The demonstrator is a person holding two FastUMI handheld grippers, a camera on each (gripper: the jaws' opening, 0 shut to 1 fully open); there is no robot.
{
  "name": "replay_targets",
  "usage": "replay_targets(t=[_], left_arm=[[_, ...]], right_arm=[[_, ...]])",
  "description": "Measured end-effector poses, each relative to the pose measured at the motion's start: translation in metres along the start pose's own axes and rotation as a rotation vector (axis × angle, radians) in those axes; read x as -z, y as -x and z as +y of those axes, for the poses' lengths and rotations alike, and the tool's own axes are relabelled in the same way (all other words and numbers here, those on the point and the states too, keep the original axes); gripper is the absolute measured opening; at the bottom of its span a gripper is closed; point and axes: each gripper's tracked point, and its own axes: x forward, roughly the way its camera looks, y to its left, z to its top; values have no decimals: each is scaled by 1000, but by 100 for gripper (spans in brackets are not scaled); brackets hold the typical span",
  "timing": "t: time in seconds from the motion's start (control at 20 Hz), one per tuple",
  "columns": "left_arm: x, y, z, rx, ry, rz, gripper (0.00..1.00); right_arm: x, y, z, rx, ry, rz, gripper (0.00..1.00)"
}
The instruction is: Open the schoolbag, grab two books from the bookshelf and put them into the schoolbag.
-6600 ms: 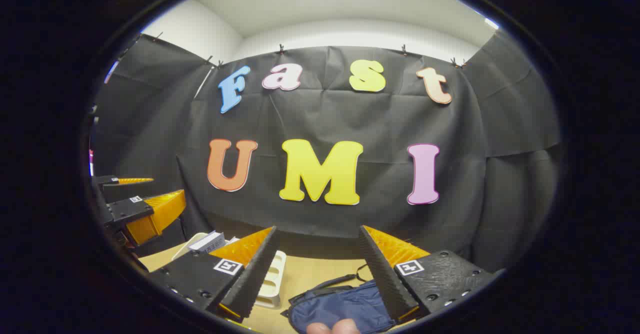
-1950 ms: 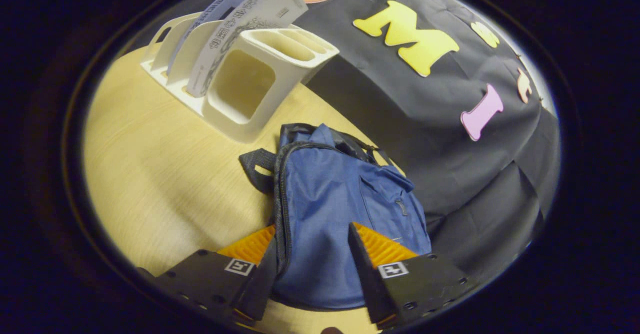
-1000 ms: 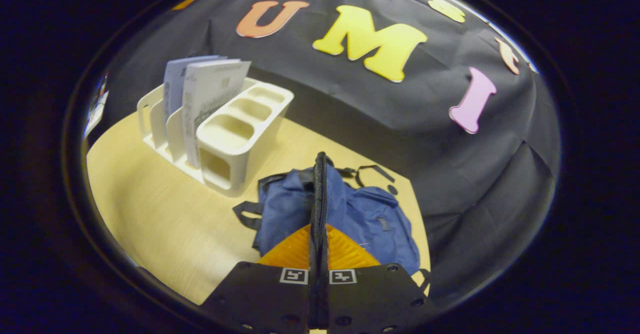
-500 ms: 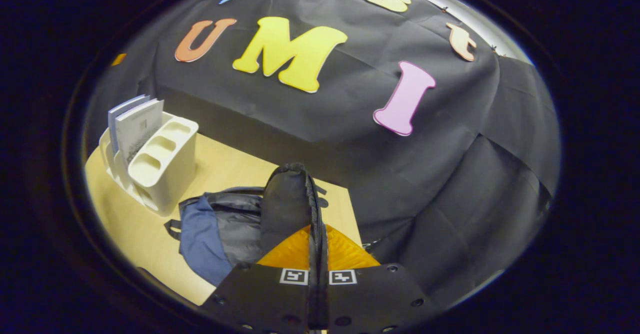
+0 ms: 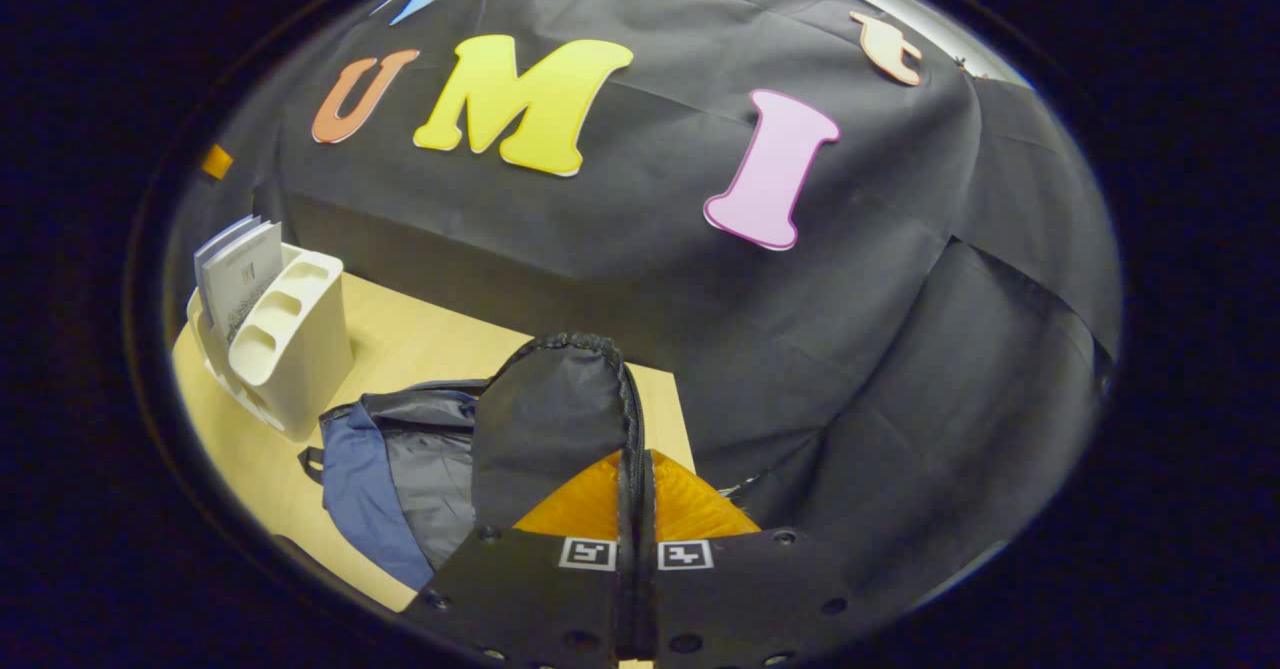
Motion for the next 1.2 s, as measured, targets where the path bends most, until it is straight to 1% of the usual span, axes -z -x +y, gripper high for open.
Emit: replay_targets(t=[0.15, 0.2, 0.25, 0.35, 0.5, 0.6, 0.7, 0.95, 1.05, 1.15, 1.2], left_arm=[[12, -19, -4, 30, 50, 216, 98], [19, -23, -3, 35, 45, 276, 98], [24, -28, 1, 12, 32, 328, 98], [35, -46, -1, 0, 20, 428, 98], [55, -62, 3, -27, 53, 587, 98], [68, -70, 8, -47, 65, 665, 98], [76, -77, 10, -77, 83, 710, 98], [85, -96, 14, -130, 113, 745, 98], [92, -101, 18, -156, 122, 754, 94], [102, -104, 21, -173, 110, 773, 90], [107, -105, 20, -174, 102, 777, 86]], right_arm=[[6, -10, -13, -14, -22, 9, 1], [8, -13, -16, -19, -32, 12, 1], [10, -15, -18, -21, -34, 12, 0], [13, -15, -20, -25, -38, 10, 1], [17, -16, -23, -32, -56, 11, 1], [18, -16, -25, -35, -58, 10, 1], [20, -17, -25, -39, -57, 6, 1], [23, -20, -29, -46, -75, 4, 0], [24, -22, -31, -47, -75, 3, 1], [26, -22, -32, -48, -73, 1, 0], [25, -22, -33, -47, -70, -1, 1]])
